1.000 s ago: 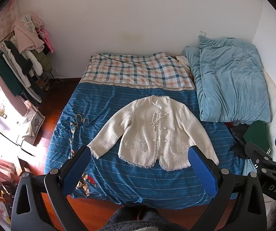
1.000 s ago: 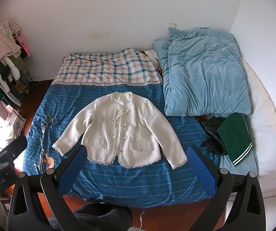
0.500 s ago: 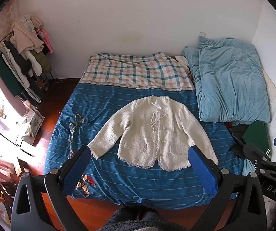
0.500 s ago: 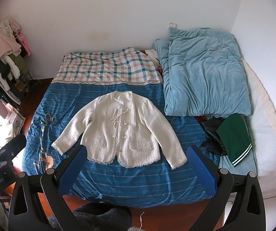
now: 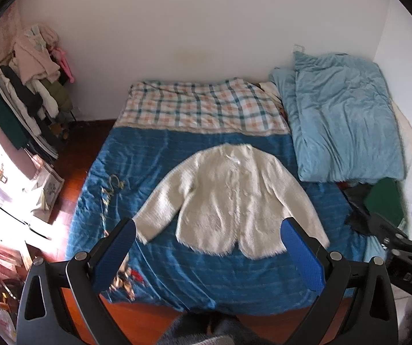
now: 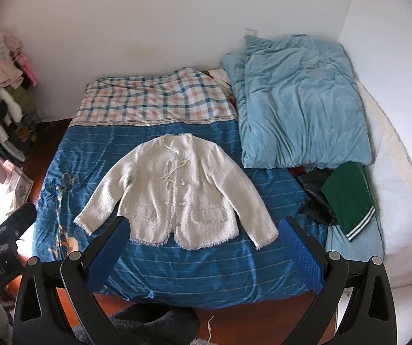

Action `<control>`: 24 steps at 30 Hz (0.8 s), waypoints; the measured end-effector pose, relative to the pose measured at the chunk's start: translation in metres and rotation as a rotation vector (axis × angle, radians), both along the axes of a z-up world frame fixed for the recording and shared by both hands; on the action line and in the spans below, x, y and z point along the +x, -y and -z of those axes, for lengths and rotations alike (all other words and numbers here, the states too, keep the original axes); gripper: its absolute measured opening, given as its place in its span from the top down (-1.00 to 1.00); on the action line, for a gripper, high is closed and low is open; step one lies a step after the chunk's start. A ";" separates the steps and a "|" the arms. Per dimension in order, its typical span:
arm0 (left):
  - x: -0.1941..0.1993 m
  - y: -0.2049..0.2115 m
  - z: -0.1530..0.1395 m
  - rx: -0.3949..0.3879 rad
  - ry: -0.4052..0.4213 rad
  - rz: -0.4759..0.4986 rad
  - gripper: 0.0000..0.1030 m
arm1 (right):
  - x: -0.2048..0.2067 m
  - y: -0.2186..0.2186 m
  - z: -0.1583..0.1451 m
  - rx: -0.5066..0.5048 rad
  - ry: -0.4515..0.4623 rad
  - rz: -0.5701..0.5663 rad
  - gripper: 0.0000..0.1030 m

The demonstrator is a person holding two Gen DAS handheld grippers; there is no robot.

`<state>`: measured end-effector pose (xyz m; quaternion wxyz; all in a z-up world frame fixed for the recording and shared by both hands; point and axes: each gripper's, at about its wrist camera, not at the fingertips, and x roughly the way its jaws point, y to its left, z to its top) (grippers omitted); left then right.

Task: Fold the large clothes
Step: 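Grasp the cardigan sleeve cuff with the right gripper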

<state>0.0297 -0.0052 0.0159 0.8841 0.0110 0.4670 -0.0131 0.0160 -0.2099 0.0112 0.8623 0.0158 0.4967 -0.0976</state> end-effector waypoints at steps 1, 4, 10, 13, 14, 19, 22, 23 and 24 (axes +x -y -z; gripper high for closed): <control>0.005 -0.003 0.007 0.012 0.016 -0.008 -1.00 | 0.003 0.003 0.006 0.011 0.009 0.014 -1.00; 0.029 -0.007 0.036 0.076 0.061 -0.028 -1.00 | 0.012 0.019 0.039 0.068 0.012 0.096 -1.00; 0.081 -0.016 0.136 0.123 -0.008 -0.037 -1.00 | 0.020 0.088 0.172 0.197 -0.086 0.418 -0.05; 0.100 -0.011 0.185 0.164 -0.056 -0.052 -1.00 | 0.015 0.135 0.258 0.303 -0.142 0.586 0.04; 0.107 -0.007 0.205 0.178 -0.076 -0.060 -1.00 | 0.013 0.148 0.282 0.327 -0.159 0.622 0.04; 0.137 0.004 0.292 0.219 -0.135 -0.119 -1.00 | 0.000 0.230 0.433 0.527 -0.161 0.828 -0.22; 0.155 0.013 0.350 0.200 -0.174 -0.165 -1.00 | -0.008 0.277 0.519 0.660 -0.140 0.974 -0.25; 0.159 0.015 0.363 0.204 -0.186 -0.179 -1.00 | -0.010 0.291 0.550 0.718 -0.128 1.032 -0.26; 0.164 0.018 0.384 0.216 -0.214 -0.192 -1.00 | -0.014 0.302 0.576 0.762 -0.116 1.079 -0.27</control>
